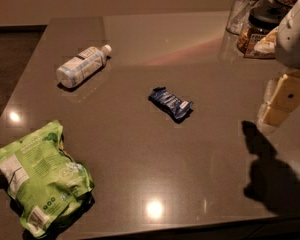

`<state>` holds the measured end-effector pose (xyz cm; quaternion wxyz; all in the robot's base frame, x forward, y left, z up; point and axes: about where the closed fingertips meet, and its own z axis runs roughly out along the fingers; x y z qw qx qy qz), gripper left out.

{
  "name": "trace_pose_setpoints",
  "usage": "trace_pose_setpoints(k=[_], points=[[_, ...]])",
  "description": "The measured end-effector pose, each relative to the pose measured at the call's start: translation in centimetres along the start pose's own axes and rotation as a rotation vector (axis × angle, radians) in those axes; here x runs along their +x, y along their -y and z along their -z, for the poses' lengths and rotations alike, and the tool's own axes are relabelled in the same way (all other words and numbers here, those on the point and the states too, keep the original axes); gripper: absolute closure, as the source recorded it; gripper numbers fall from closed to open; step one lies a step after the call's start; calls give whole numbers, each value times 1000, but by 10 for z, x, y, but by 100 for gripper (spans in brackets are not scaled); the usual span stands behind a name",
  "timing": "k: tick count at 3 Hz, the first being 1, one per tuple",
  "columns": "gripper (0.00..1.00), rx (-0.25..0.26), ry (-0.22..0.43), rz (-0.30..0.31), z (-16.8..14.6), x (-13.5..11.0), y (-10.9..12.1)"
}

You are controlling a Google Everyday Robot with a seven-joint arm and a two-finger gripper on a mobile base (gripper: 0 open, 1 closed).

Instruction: Move rxbar blueberry near green rice chip bag

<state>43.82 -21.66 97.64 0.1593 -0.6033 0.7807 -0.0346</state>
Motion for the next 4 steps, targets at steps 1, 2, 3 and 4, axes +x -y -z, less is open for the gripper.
trace_pose_setpoints(k=[1, 2, 3, 4], points=[[0, 2, 1, 0, 0, 0, 0], [0, -15, 35, 9, -9, -19, 5], [0, -58, 70, 13, -30, -43, 12], [0, -102, 90, 5, -57, -65, 20]])
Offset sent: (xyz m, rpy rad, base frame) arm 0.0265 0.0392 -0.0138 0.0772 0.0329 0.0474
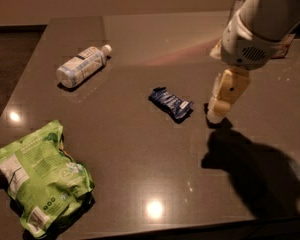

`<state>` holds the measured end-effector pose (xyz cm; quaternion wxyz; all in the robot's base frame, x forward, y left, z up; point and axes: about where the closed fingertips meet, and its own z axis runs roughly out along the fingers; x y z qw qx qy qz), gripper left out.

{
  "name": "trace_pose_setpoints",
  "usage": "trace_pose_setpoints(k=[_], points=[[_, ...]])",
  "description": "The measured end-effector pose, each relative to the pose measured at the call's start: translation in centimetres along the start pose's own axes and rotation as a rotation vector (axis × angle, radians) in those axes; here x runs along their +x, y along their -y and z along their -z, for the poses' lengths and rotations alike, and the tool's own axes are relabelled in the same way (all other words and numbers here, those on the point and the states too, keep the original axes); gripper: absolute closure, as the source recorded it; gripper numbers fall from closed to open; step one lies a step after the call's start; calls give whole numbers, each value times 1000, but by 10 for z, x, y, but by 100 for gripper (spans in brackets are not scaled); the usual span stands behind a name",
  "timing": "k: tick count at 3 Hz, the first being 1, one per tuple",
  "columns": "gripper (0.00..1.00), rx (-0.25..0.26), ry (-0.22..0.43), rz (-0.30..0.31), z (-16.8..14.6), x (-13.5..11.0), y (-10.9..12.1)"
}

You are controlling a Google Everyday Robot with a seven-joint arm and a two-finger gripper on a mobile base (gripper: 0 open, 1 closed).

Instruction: Move rxbar blueberry near green rice chip bag

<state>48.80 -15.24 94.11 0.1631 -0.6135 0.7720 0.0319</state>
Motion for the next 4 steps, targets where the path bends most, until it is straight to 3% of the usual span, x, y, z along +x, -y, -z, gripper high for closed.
trace_pose_setpoints(k=[2, 4], points=[[0, -73, -2, -32, -52, -18, 14], [0, -119, -29, -66, -96, -21, 25]])
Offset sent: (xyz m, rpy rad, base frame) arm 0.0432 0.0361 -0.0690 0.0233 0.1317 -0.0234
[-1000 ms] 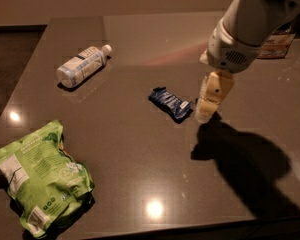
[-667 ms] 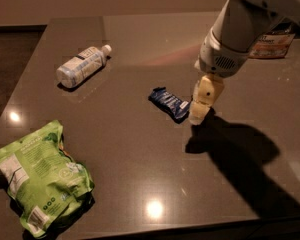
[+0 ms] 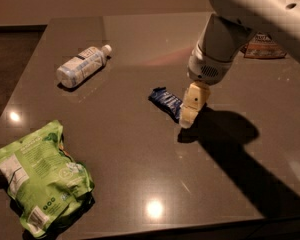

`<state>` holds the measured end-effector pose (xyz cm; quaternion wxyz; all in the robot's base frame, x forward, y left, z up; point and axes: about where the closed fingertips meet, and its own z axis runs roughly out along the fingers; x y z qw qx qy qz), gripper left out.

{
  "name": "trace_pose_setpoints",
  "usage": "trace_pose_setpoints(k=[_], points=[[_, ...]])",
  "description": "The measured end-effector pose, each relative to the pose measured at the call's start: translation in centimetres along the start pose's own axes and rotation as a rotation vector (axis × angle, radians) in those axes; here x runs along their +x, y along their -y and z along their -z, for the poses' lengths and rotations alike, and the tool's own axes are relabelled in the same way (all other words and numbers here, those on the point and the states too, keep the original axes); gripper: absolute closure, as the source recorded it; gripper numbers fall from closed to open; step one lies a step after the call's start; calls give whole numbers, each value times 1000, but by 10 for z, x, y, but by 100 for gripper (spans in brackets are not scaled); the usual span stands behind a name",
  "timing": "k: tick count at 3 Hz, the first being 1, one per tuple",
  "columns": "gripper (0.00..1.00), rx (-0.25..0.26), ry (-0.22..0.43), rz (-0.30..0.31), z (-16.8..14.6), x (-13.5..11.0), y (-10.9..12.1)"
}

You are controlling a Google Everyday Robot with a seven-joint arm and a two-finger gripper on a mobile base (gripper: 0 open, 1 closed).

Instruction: Move rxbar blueberry near green rice chip bag

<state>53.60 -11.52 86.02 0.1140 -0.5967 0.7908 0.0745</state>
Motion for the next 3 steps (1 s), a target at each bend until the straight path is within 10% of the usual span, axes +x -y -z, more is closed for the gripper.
trace_pose_setpoints(k=[1, 3], points=[[0, -10, -3, -11, -12, -7, 3], [49, -38, -22, -19, -23, -24, 5]])
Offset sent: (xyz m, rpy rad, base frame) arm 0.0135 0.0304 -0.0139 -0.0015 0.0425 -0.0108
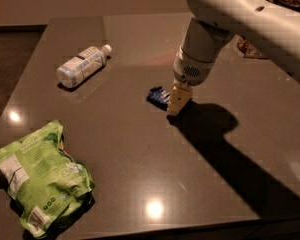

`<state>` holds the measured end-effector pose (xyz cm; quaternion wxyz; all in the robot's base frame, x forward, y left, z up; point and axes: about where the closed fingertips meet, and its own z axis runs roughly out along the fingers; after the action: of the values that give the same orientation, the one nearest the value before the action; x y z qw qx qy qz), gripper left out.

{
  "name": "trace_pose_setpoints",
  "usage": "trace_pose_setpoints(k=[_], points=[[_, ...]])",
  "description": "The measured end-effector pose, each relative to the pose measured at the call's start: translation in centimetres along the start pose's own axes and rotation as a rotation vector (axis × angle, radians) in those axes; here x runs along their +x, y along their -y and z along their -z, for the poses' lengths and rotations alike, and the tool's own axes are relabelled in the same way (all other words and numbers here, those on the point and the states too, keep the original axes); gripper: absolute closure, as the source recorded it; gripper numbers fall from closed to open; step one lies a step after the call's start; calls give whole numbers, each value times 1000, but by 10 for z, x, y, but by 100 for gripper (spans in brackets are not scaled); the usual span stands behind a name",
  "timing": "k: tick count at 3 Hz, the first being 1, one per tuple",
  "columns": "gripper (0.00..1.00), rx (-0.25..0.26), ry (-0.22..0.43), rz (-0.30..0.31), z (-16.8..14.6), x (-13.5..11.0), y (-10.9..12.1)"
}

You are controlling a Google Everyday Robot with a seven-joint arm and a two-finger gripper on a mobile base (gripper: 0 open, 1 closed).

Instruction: Move rxbar blueberry near green rice chip bag

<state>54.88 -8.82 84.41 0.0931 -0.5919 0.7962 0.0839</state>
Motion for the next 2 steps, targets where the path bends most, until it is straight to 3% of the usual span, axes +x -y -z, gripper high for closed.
trace_pose_setpoints(k=[2], points=[[95, -14, 10, 13, 7, -9, -8]])
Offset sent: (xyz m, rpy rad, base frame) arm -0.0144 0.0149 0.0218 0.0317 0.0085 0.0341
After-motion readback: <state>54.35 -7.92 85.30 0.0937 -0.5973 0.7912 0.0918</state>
